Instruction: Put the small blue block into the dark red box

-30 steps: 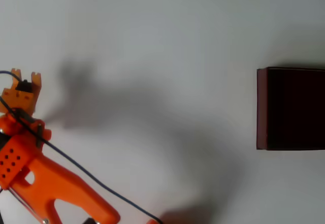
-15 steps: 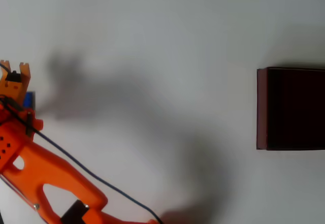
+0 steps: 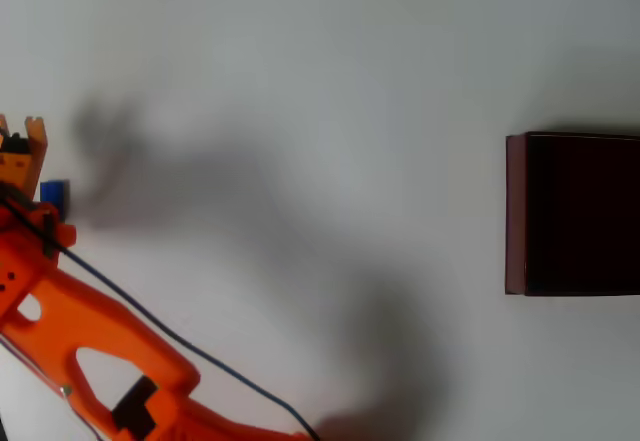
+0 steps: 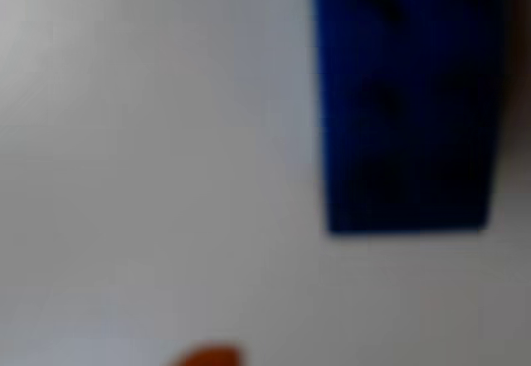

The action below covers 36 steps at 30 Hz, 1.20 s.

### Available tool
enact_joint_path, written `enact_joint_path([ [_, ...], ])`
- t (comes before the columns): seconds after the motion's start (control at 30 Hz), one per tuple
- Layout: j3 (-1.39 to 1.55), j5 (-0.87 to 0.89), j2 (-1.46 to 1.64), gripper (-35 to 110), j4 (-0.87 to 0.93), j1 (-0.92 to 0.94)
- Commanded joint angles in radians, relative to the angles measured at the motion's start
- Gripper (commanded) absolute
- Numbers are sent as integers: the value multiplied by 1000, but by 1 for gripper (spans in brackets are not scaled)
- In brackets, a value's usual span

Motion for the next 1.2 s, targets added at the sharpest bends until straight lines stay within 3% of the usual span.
enact_joint_path([
  [0.0, -276, -18, -83, 22, 149, 8],
  [0.83, -788, -55, -462, 22, 175, 28],
  [0.9, -851, -60, -514, 17, 173, 29],
  [0.97, -851, -107, -522, 0, 172, 37],
  [1.17, -851, -123, -545, 0, 172, 49],
])
